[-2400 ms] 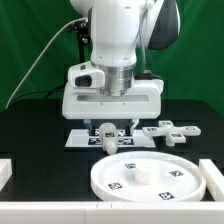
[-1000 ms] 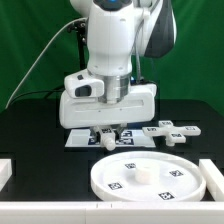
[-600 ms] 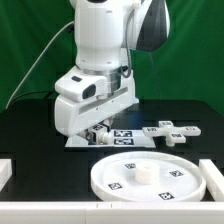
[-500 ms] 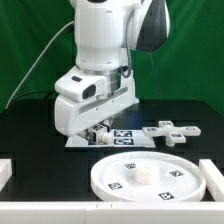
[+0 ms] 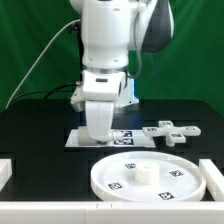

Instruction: Assemble round table

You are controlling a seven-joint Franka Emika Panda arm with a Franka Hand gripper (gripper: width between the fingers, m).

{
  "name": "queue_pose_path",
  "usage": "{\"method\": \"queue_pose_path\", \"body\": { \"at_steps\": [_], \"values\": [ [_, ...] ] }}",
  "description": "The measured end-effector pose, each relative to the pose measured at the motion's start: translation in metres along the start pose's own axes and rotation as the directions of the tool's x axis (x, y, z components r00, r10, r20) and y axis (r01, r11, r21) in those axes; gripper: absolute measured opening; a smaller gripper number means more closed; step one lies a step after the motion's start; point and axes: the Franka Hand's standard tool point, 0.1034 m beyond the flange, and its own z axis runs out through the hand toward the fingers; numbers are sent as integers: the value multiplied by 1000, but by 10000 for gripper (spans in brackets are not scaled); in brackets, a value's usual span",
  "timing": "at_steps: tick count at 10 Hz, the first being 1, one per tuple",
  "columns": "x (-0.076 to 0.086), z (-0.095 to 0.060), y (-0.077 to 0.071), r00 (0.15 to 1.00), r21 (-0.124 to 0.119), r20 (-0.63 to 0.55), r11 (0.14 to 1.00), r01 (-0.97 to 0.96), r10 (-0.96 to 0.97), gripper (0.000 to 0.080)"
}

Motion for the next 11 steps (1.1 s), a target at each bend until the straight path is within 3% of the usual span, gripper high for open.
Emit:
{"method": "queue_pose_path", "body": {
  "at_steps": [3,5,6,10,11],
  "values": [
    [-9,2,-1,974,7,27,975,224,-224,314],
    [-20,8,-10,817,23,-8,817,576,-576,314],
    [-17,11,-15,754,46,-36,753,657,-656,314],
    [-28,13,-18,584,77,-37,581,810,-811,314],
    [-29,15,-21,495,82,-66,490,868,-866,314]
  ]
}}
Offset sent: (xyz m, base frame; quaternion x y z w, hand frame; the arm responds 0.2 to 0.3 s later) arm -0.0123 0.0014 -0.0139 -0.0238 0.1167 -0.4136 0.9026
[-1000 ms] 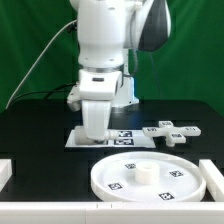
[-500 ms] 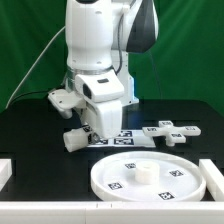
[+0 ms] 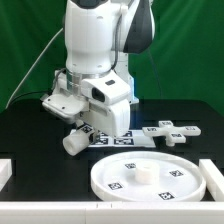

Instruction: Assemble round table

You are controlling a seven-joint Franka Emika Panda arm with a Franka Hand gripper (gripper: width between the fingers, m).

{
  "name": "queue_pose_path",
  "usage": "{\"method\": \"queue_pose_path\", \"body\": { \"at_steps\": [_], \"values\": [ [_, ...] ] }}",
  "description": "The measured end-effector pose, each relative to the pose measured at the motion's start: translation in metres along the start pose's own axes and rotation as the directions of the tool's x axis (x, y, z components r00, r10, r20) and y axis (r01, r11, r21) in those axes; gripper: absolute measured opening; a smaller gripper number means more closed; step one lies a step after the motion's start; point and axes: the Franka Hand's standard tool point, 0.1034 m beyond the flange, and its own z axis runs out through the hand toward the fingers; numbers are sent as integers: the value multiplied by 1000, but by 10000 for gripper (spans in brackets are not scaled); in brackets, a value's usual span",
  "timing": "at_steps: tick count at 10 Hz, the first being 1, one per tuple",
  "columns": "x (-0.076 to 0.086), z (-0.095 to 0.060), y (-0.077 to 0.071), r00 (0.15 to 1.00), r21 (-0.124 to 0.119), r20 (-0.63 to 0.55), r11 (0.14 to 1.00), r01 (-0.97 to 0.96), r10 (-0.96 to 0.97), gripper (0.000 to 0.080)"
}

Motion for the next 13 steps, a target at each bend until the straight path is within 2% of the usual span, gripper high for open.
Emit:
{"method": "queue_pose_path", "body": {
  "at_steps": [2,5,6,7,8,9,10,11,13],
  "values": [
    [2,5,-2,987,30,-25,987,156,-156,314],
    [1,12,-1,956,91,-89,953,289,-281,314],
    [-1,12,-2,946,102,-95,942,319,-310,314],
    [-1,12,-3,949,103,-92,945,310,-302,314],
    [-2,13,-3,951,104,-92,946,305,-297,383],
    [-2,13,-4,951,105,-92,947,302,-294,525],
    [-2,13,-4,954,105,-91,949,296,-287,525],
    [-2,10,-5,962,107,-85,958,267,-259,623],
    [-4,-14,-6,982,98,-38,977,190,-187,641]
  ]
}}
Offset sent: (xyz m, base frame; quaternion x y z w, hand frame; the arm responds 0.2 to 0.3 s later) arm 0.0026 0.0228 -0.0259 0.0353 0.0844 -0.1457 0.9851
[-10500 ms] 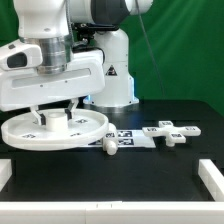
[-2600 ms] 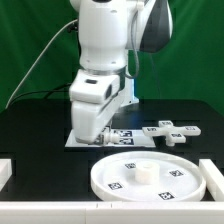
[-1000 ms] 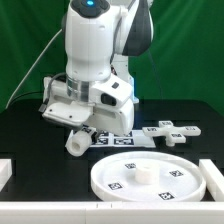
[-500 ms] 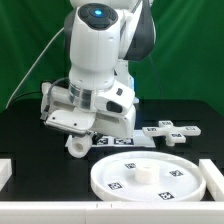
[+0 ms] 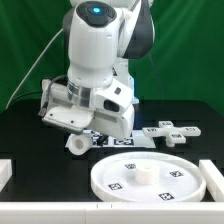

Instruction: Assemble round table

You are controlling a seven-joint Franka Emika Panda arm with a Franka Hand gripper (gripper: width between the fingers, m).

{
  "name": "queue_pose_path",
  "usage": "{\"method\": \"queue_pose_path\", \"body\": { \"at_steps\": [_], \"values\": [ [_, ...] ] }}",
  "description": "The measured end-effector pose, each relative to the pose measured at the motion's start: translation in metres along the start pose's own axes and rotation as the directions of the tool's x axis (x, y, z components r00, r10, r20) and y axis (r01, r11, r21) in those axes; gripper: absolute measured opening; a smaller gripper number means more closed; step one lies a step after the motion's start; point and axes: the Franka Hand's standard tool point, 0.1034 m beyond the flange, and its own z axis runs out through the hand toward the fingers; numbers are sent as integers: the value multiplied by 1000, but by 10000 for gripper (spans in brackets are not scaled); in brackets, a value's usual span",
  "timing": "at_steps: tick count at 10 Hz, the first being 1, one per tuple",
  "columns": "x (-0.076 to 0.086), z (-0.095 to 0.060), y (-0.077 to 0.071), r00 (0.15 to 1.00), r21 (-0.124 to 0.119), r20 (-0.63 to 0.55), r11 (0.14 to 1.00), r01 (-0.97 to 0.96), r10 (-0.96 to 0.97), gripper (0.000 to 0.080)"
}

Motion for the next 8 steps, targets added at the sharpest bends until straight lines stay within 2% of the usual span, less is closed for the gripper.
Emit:
{"method": "queue_pose_path", "body": {
  "at_steps": [2,4,5,6,8],
  "values": [
    [-8,-29,-5,986,-26,49,987,-159,160,649],
    [-17,-54,-5,914,-84,87,917,-390,397,649],
    [-23,-59,-6,892,-118,105,896,-427,439,649],
    [-27,-61,-5,845,-137,101,849,-510,524,649],
    [-33,-68,4,624,-176,73,626,-760,778,649]
  ]
}}
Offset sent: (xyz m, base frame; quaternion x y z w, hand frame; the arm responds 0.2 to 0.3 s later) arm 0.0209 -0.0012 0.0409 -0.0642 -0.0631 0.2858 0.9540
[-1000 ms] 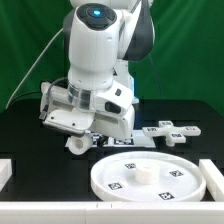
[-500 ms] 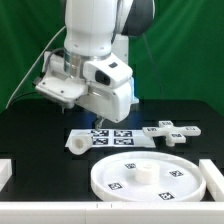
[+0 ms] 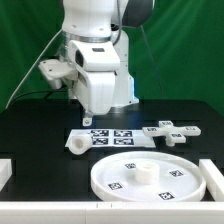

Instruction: Assemble round table

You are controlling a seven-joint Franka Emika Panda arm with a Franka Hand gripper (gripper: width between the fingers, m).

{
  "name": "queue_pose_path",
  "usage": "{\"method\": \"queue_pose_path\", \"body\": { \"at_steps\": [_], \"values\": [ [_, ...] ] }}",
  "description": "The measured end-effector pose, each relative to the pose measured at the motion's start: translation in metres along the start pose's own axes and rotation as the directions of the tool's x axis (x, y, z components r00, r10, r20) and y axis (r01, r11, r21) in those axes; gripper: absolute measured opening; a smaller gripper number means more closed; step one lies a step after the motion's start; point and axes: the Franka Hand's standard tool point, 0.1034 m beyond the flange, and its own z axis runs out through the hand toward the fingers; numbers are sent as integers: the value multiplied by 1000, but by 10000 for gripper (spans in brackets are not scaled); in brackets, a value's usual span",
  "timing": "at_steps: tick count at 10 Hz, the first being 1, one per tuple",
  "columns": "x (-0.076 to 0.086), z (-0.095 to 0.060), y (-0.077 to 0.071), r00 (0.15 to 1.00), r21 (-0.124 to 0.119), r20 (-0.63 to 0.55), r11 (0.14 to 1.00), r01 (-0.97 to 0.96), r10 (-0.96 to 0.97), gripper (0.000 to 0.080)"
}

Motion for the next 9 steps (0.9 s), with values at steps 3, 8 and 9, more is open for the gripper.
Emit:
{"method": "queue_pose_path", "body": {
  "at_steps": [3,8,9],
  "values": [
    [3,3,1,981,6,-1,981,-193,193,649],
    [1,4,13,773,-18,-7,773,-634,634,649],
    [5,4,17,665,-43,-33,664,-746,746,649]
  ]
}}
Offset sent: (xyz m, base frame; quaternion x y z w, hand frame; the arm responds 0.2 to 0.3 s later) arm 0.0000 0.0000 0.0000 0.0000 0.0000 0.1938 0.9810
